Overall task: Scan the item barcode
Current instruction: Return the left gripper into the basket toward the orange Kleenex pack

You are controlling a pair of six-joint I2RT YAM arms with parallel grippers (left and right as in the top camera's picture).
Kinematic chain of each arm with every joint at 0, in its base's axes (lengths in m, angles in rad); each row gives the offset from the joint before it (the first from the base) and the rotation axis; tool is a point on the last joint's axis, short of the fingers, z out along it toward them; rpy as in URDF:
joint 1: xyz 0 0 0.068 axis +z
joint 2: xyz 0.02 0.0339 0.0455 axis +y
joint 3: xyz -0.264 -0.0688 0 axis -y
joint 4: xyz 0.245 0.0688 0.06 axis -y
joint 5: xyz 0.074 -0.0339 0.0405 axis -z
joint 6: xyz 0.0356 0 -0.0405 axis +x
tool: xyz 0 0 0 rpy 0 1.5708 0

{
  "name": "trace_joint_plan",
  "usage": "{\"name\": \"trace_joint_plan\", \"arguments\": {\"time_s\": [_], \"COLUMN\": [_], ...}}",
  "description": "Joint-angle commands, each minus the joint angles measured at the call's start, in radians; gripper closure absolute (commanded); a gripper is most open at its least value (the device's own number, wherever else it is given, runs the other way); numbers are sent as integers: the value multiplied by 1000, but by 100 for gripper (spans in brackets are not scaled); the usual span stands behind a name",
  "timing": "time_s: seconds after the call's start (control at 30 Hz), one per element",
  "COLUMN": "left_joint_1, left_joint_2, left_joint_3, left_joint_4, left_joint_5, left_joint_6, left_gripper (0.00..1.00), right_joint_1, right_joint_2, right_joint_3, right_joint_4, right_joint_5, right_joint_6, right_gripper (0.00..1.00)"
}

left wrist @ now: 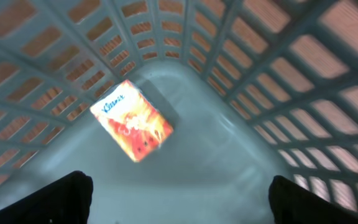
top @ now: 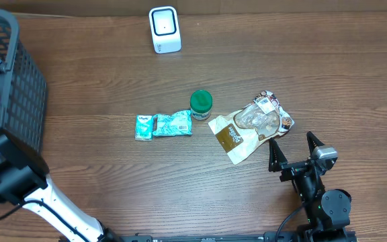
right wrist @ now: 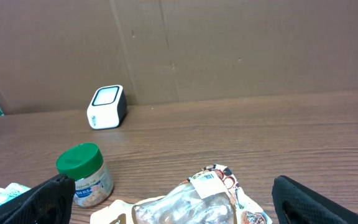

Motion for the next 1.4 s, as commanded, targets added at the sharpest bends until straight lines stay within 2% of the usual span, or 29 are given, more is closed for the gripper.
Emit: {"name": "trace_joint_plan", "arguments": {"time_s": [0.0, 0.37, 0.97, 1.1, 1.2, 1.33, 1.37], "left_joint_1": [8, 75, 84, 82, 82, 82, 81], "left_joint_2": [68, 146, 253, 257, 257, 257, 257], "left_joint_3": [6, 6, 5, 3, 3, 3, 3], "left_joint_4": [25, 59, 77, 71, 60, 38, 30], "left_joint_5": [-42, -68, -63, -56, -56, -55, -52], "left_joint_6": [29, -76, -72, -71, -71, -68, -68], "left_gripper": [11, 29, 28, 32, 50, 89, 96], "right_joint_1": [-3, -3, -3, -3, -3, -3, -3], "right_joint_2": [-10, -10, -10, -10, -10, -10, -10], "right_joint_3": [-11, -11, -11, -11, -11, -11, -11], "right_joint_4": [6, 6, 6, 6, 6, 6, 6], "right_joint_5": [-2, -2, -2, -2, -2, -2, -2], "right_joint_6": [3, 3, 3, 3, 3, 3, 3], "right_gripper": [0, 0, 0, 0, 0, 0, 0]}}
